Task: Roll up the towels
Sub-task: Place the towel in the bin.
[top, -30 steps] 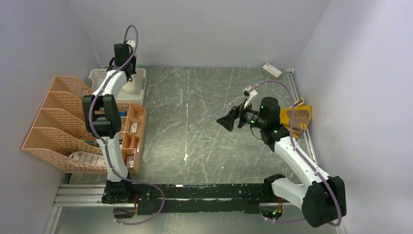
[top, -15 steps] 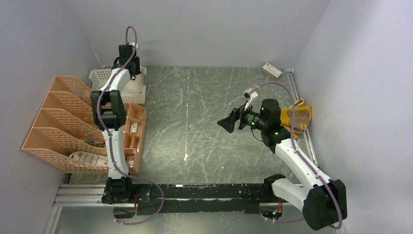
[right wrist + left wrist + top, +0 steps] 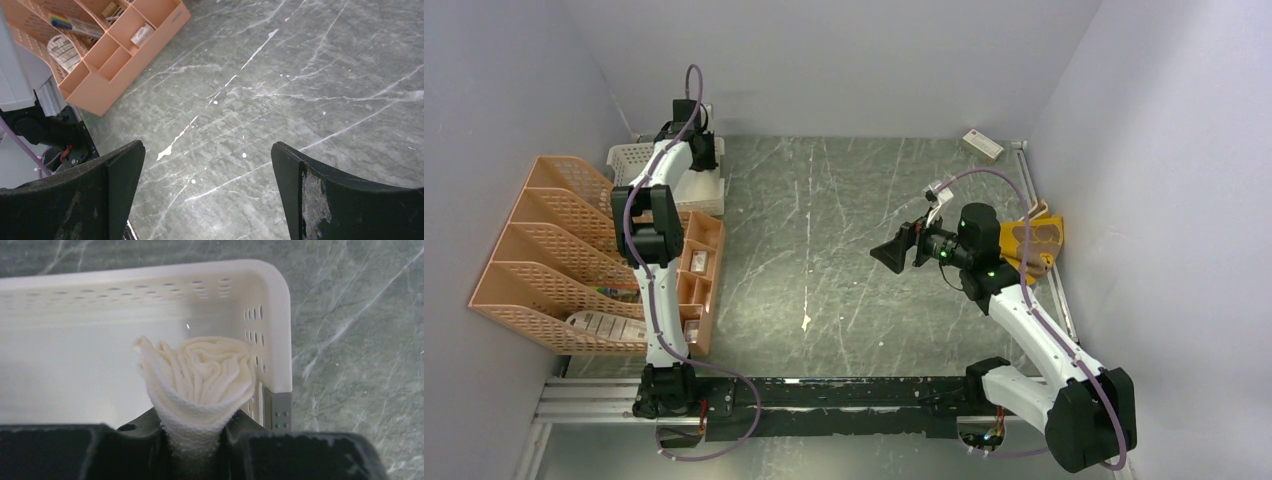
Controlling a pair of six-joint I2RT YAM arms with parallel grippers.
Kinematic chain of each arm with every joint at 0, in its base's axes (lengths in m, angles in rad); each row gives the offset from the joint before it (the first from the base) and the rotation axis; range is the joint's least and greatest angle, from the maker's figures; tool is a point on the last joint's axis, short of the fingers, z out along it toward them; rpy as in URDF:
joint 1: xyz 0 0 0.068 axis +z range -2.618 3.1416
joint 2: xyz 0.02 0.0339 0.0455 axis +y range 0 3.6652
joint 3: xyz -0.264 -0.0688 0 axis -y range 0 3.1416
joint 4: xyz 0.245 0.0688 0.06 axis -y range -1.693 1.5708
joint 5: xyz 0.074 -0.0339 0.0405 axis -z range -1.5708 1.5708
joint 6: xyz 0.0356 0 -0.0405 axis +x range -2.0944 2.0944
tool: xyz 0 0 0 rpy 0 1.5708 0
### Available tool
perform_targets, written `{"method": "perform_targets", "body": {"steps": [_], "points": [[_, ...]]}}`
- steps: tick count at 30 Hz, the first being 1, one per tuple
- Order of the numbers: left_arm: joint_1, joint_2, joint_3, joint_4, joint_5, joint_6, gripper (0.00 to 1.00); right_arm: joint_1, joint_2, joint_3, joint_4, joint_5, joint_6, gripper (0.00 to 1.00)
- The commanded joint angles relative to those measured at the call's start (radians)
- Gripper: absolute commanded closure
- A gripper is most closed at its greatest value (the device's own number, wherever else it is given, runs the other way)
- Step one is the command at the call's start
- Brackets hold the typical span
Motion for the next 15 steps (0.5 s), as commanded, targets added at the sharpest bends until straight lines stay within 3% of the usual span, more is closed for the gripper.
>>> {"method": "perform_targets", "body": {"steps": [1,2,4,7,15], "points": [[0.002,-0.008,0.054,-0.088,0.01,-0.024,0.66,0.006,-0.001,-0.012,0.011,-0.001,-0.006,0.0],[0.003,0.015,0.088,-0.116,0.017,-0.027,0.61,0.005,-0.002,-0.012,0.009,-0.001,-0.006,0.0],[0.004,0.055,0.147,-0.151,0.031,-0.035,0.34,0.005,-0.005,-0.012,0.006,0.002,-0.01,0.0],[0.004,0.039,0.141,-0.125,0.025,-0.052,0.16,0.005,-0.007,-0.01,-0.003,0.009,-0.012,0.0],[0.011,-0.112,0.12,-0.053,-0.011,-0.078,0.07,0.005,0.014,0.017,0.031,0.169,0.012,0.0]]}}
